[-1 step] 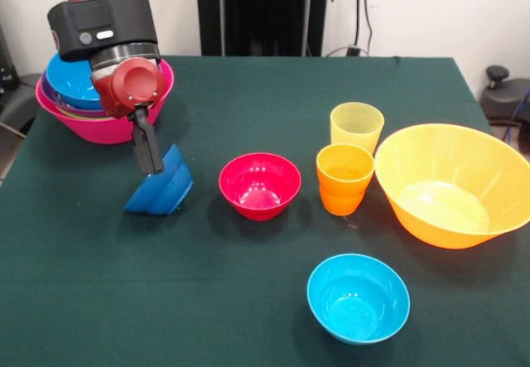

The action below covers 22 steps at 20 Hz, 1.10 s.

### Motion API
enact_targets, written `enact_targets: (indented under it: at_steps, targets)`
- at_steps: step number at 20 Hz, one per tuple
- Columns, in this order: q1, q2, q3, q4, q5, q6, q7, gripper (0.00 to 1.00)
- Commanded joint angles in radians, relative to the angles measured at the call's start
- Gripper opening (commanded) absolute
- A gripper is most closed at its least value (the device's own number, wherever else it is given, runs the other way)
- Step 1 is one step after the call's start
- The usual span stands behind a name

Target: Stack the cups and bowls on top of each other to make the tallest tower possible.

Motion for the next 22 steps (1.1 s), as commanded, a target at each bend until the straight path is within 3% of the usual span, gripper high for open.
enact_targets:
  at_steps: [1,5,8,11,17,19,22]
  targets:
    - [0.018,0.069,-0.061,-0.053,-0.038,0.096,-0.198,1.00]
    - [0.033,0.076,-0.091,-0.060,-0.006,0.127,-0.142,1.00]
    - [0.046,0.100,-0.112,-0.085,0.072,0.205,-0.102,1.00]
    - [0.053,0.121,-0.134,-0.102,0.108,0.226,-0.081,1.00]
    - [0.092,0.160,-0.191,-0.126,0.124,0.196,0.014,1.00]
    - [0.094,0.166,-0.194,-0.132,0.151,0.216,0.013,1.00]
    - [0.093,0.143,-0.188,-0.113,0.135,0.184,0.000,1.00]
